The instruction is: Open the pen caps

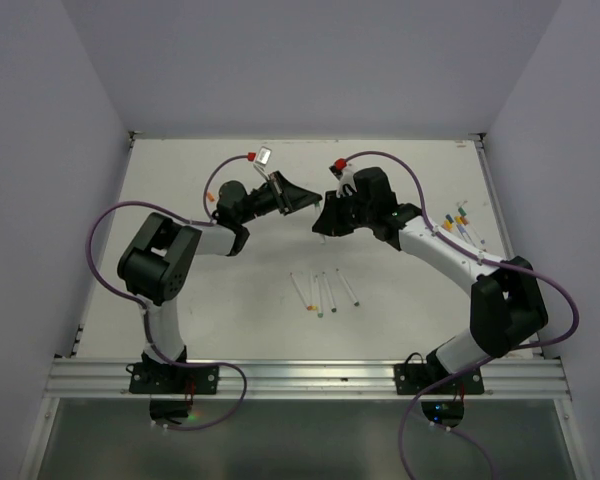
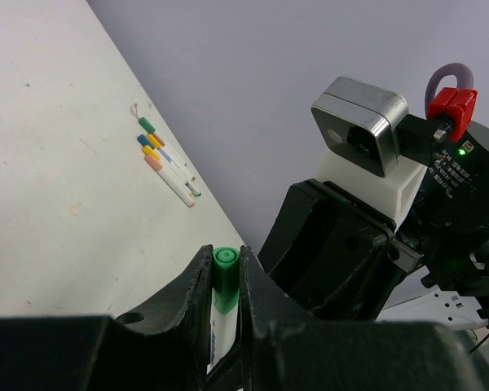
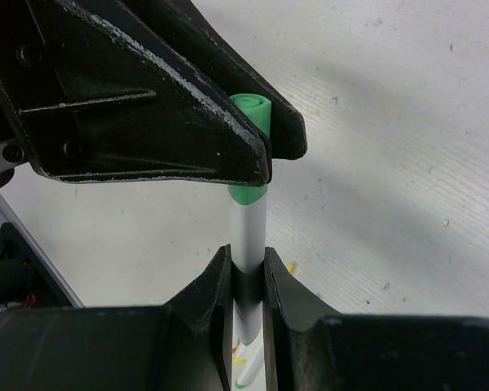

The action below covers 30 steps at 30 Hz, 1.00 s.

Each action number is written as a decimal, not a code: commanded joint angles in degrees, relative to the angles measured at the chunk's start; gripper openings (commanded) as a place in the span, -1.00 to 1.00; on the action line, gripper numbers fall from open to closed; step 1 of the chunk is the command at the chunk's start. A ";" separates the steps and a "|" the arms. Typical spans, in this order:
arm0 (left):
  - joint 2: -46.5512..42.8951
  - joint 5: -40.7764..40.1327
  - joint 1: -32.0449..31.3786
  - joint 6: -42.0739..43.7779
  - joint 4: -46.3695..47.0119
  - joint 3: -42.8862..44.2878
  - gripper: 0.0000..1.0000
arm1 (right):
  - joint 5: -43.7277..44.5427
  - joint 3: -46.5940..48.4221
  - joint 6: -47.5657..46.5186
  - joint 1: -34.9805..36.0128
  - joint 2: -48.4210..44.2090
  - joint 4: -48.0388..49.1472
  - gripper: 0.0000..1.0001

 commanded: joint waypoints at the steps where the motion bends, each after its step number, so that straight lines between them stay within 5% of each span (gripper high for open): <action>1: -2.33 0.71 -0.29 0.95 1.53 0.19 -1.00 | 0.39 1.16 0.33 0.00 -0.67 1.71 -1.00; 4: -4.08 -2.26 -0.12 6.63 -6.34 2.20 -1.00 | 0.56 1.69 0.51 0.26 -0.49 -0.83 -1.00; 8: -3.84 -10.09 1.98 16.32 -28.20 14.98 -1.00 | 6.52 -1.47 0.16 4.99 -3.82 -5.31 -1.00; 21: 2.68 -16.78 12.71 10.17 -30.37 26.99 -1.00 | 10.58 -23.00 7.98 11.07 -16.13 -2.68 -1.00; 26: 3.03 -16.88 14.12 8.15 -27.91 26.02 -1.00 | 12.49 -24.95 9.83 11.95 -18.85 -1.79 -1.00; 30: 0.67 -15.12 13.86 14.28 -32.48 24.98 -1.00 | 16.38 -21.09 7.46 11.95 -23.33 -8.29 -1.00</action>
